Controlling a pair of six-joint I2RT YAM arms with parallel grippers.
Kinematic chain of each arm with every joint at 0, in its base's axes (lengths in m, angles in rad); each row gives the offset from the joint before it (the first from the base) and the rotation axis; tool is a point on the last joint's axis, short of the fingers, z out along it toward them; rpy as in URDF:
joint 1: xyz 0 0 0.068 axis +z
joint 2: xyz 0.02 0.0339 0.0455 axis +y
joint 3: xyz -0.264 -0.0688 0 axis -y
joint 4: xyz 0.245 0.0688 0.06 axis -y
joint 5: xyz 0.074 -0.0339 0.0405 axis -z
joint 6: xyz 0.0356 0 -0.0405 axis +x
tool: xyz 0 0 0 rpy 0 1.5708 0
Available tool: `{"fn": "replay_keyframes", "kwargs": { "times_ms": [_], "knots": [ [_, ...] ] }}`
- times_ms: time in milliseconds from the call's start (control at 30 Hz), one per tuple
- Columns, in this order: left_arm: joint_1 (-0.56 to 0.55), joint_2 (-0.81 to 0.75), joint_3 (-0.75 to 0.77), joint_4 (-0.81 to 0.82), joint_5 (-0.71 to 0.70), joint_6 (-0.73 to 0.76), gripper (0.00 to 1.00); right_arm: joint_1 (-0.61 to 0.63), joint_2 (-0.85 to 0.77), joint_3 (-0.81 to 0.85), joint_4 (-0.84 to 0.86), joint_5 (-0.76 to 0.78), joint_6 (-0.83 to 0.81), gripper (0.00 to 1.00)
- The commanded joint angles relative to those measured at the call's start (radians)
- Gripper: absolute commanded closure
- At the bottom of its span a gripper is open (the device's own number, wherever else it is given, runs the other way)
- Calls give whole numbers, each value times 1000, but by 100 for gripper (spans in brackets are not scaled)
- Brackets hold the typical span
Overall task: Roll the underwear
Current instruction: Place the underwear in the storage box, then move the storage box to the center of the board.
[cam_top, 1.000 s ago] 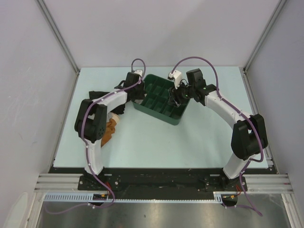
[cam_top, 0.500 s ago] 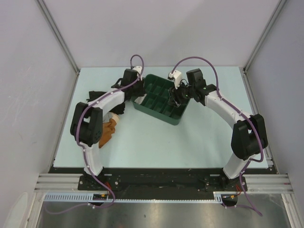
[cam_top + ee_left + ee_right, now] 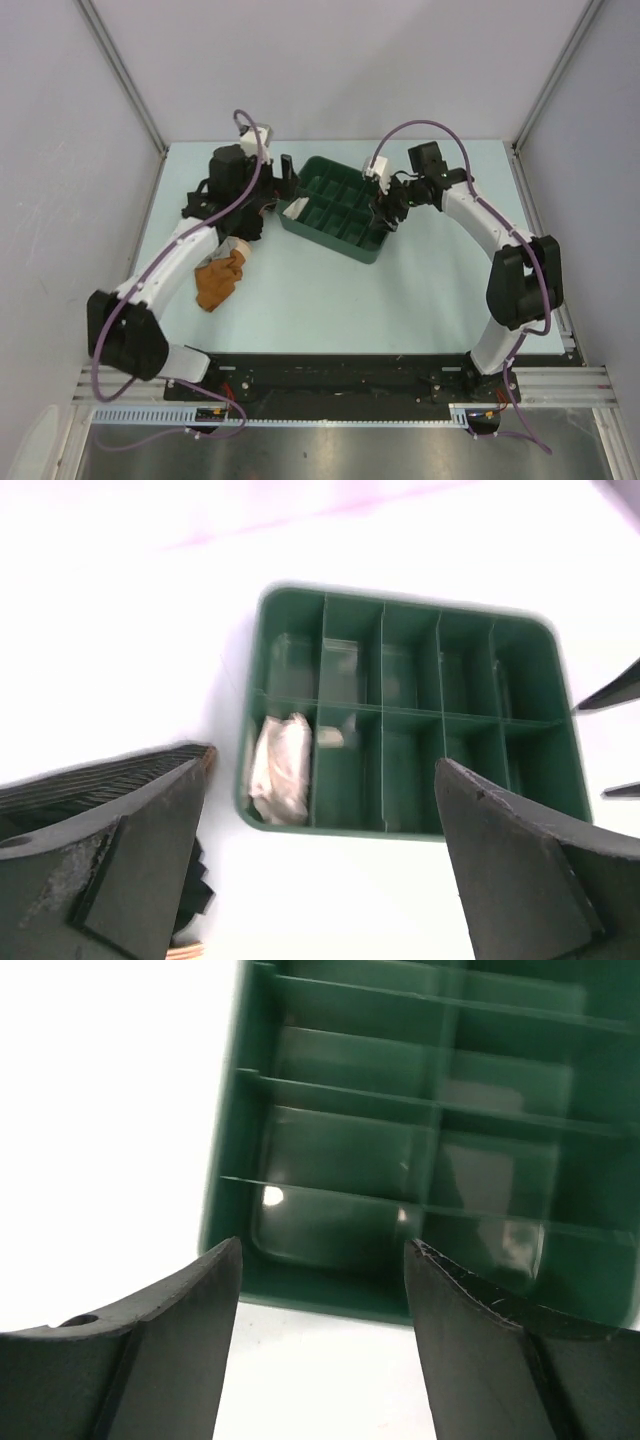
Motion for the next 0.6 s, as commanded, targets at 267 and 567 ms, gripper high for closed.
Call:
{"fn": "replay_keyframes", "kwargs": {
  "times_ms": [267, 567],
  "knots": [
    [157, -393, -314, -2, 9, -131, 0, 181, 74, 126, -169, 86, -129, 34],
    [159, -628, -489, -79, 18, -100, 0, 33, 189, 282, -104, 204, 40, 42]
  ]
}}
